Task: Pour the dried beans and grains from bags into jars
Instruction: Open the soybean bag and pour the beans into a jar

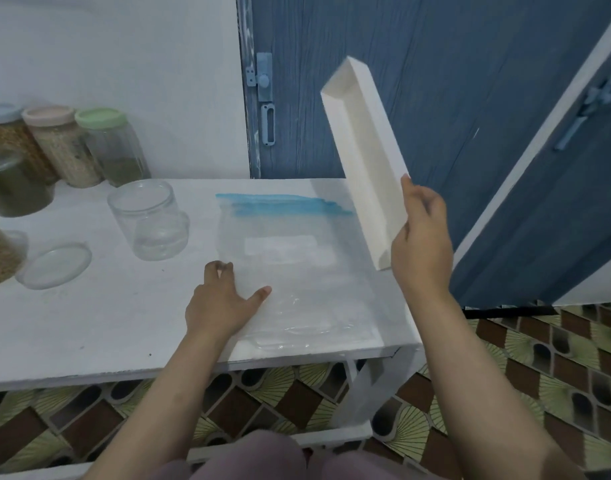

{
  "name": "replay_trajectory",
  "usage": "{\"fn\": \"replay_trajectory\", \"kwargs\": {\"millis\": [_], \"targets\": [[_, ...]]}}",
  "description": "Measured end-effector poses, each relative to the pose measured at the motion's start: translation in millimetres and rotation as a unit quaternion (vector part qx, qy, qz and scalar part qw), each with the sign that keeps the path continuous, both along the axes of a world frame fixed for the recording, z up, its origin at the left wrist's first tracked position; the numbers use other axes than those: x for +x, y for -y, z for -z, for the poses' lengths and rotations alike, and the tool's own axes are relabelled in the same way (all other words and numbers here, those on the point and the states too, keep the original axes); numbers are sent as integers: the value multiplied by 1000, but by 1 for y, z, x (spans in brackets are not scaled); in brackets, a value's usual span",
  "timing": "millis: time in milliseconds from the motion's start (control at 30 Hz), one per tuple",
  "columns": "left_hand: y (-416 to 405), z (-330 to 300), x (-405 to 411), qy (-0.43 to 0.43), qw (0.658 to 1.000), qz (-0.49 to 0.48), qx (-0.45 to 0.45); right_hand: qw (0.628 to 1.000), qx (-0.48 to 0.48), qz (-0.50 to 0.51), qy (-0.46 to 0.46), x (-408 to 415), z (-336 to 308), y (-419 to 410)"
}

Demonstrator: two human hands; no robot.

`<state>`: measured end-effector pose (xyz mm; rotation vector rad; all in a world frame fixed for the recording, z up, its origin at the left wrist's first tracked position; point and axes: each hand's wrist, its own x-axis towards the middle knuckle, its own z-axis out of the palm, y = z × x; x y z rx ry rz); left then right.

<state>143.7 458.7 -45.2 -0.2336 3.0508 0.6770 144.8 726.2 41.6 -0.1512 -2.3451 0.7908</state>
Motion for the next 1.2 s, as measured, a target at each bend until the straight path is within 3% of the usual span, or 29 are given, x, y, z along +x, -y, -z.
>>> {"fn": "replay_trajectory", "kwargs": {"millis": [133, 267, 367, 500, 867, 1100, 1200], "targets": [[-12, -12, -4, -7, 1000, 11, 25, 996, -48, -74, 18, -5, -12, 11], [-23, -7, 0, -1, 998, 29, 60, 962, -171, -127, 170, -7, 4, 30], [-24, 3, 3, 14, 998, 42, 47, 933, -197, -151, 261, 7, 28, 47], [-22, 10, 4, 20, 998, 51, 12, 906, -178, -161, 349, 16, 53, 54], [-23, 12, 2, 41, 998, 46, -17, 896, -71, -105, 426, 6, 63, 28], [-29, 3, -4, 86, 987, 36, -134, 876, 89, -9, 473, 1, 62, 32], [-23, 8, -4, 89, 983, 30, -159, 874, 82, 29, 478, 3, 66, 27]]}}
